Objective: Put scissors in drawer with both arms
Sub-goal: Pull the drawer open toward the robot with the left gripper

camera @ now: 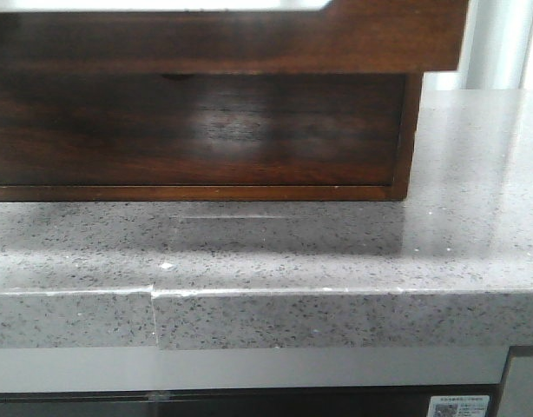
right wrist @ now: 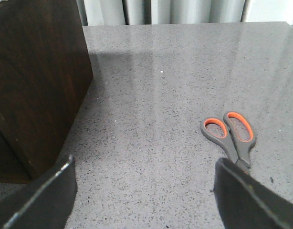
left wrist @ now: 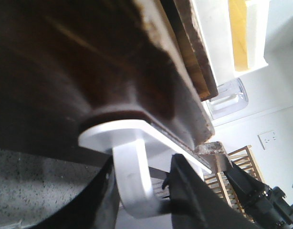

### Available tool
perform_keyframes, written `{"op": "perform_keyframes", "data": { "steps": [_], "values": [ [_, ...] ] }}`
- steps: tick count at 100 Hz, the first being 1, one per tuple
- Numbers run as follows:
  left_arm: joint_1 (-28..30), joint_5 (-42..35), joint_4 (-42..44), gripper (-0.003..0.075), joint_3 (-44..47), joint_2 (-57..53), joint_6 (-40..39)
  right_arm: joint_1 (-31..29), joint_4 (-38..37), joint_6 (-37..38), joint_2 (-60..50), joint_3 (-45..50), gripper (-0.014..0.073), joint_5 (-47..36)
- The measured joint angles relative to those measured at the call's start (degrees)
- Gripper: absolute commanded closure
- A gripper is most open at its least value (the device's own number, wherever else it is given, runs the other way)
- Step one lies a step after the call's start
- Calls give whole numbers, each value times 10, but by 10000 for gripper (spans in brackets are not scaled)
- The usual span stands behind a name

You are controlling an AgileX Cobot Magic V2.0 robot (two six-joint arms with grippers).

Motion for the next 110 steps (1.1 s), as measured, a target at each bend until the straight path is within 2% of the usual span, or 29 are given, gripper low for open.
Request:
{"op": "perform_keyframes", "data": {
  "steps": [24, 33, 47, 52, 91, 102, 110],
  "values": [
    [0, 3, 0, 570, 10, -14, 0, 0, 0, 0, 0, 0, 60, 1],
    [0, 5, 3, 507, 10, -15, 0, 0, 0, 0, 0, 0, 60, 1],
    [0, 24, 25, 360, 10, -23, 29, 0, 0, 0, 0, 0, 60, 2],
    [0, 30, 31, 335, 10, -25, 35, 0, 0, 0, 0, 0, 60, 2],
    [1, 40, 146, 331, -3, -26, 26, 0, 0, 0, 0, 0, 60, 2],
    [9, 45, 232, 331, -24, -30, -13, 0, -3, 0, 0, 0, 60, 3],
    [19, 50, 326, 331, -53, -43, -61, 0, -7, 0, 2, 0, 60, 6]
  ]
}}
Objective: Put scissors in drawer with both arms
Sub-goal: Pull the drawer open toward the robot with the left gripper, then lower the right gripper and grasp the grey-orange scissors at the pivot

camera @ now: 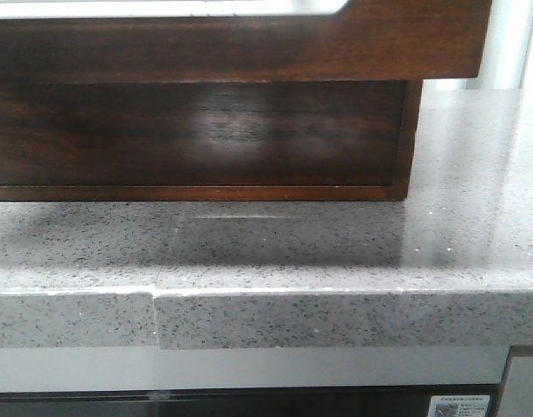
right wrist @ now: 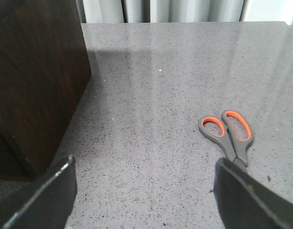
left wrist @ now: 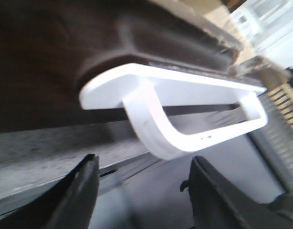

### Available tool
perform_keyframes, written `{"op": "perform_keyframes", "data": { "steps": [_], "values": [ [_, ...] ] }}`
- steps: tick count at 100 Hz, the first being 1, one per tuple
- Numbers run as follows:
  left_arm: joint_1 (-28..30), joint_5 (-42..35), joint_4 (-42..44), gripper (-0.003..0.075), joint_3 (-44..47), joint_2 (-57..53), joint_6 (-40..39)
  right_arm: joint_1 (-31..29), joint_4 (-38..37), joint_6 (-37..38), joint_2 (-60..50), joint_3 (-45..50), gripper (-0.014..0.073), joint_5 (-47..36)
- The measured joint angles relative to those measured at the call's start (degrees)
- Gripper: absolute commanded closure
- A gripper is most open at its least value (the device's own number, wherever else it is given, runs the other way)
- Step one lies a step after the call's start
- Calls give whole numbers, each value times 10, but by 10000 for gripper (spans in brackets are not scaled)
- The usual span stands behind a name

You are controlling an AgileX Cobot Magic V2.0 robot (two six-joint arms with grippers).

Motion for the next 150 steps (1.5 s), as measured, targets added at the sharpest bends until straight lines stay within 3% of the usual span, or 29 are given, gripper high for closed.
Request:
{"op": "perform_keyframes", "data": {
  "steps": [25, 52, 65, 84, 128, 150],
  "values": [
    [22, 27, 294, 331, -88, -56, -132, -15, -26, 27, 92, -43, 60, 49],
    [1, 40, 496, 331, -138, -61, -167, -132, -39, 37, 273, -147, 60, 128],
    [-26, 28, 520, 331, -139, -61, -168, -169, -43, 23, 371, -201, 60, 190],
    [-49, 12, 531, 331, -142, -61, -168, -177, -45, -4, 494, -281, 60, 275],
    [-51, 8, 534, 331, -142, -61, -168, -177, -45, -36, 667, -411, 63, 350],
    [-52, 5, 535, 331, -142, -61, -168, -177, -42, -44, 701, -440, 169, 367]
  ]
}}
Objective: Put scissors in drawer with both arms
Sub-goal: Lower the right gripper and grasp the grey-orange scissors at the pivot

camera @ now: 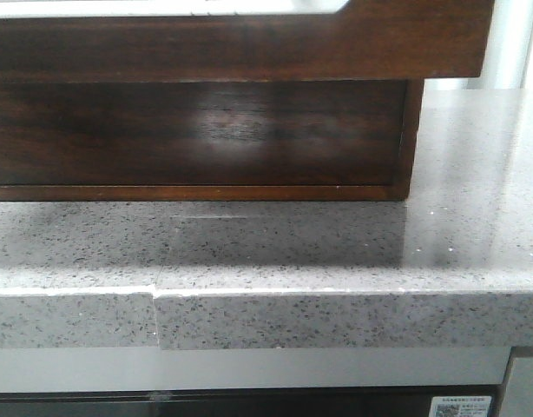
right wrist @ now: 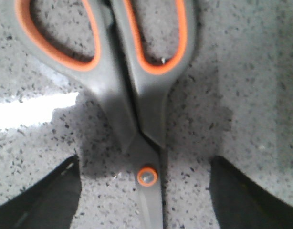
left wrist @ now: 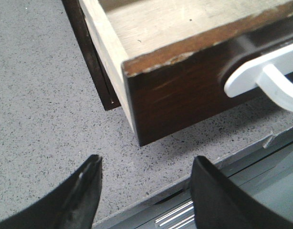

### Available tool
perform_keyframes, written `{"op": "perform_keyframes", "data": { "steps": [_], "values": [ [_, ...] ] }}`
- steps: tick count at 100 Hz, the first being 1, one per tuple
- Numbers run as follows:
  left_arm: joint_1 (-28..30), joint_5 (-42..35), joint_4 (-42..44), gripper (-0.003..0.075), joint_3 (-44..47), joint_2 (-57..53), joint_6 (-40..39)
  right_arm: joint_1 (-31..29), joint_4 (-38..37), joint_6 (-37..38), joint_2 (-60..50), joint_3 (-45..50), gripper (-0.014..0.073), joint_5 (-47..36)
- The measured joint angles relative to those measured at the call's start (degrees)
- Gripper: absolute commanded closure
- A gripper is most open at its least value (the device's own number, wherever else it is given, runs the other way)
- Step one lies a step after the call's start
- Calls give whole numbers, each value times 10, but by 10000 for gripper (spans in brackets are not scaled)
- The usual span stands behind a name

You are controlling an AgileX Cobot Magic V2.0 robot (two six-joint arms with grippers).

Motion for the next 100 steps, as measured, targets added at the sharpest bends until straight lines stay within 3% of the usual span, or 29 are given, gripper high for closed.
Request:
{"op": "perform_keyframes", "data": {
  "steps": [66, 100],
  "values": [
    [0, -4, 0, 331, 0, 0, 0, 0, 4, -17, 6, 0, 193, 12],
    [0, -5, 0, 331, 0, 0, 0, 0, 4, -19, 11, -1, 419, 13]
  ]
}}
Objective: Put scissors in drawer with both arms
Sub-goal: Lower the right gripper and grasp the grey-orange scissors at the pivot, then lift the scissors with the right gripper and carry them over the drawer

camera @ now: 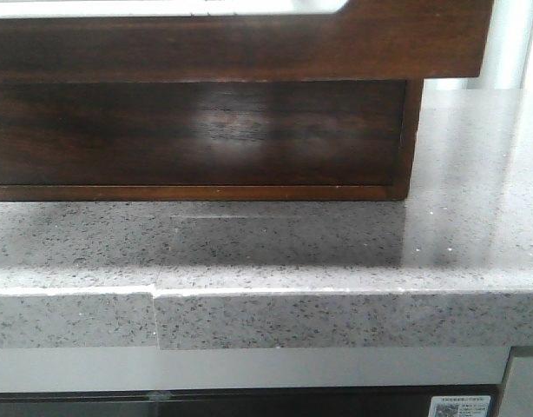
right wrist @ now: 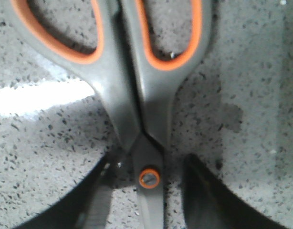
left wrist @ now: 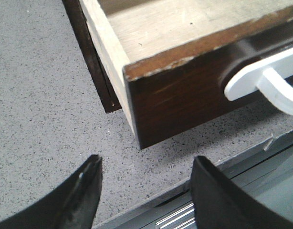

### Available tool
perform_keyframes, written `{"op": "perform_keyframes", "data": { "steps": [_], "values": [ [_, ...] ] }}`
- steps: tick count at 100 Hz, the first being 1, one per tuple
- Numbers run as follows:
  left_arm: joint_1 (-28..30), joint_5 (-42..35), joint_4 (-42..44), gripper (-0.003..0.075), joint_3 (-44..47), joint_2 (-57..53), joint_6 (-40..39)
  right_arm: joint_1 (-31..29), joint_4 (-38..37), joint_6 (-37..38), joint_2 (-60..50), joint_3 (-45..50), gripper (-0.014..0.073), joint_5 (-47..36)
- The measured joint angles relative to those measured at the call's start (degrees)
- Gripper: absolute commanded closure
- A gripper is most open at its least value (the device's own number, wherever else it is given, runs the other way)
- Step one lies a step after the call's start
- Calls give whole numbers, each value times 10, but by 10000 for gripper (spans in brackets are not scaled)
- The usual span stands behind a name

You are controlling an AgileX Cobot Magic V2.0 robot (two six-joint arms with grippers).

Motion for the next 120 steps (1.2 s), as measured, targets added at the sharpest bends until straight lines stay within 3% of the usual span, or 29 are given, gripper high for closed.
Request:
{"op": "perform_keyframes", "data": {
  "steps": [39, 82, 120],
  "values": [
    [0, 0, 0, 331, 0, 0, -1, 0, 3, -21, 1, -1, 616, 1],
    [0, 0, 0, 331, 0, 0, -1, 7, 15, -27, -43, -32, 620, 18],
    [0, 0, 0, 331, 0, 0, -1, 135, 32, -30, -170, -230, 620, 36]
  ]
}}
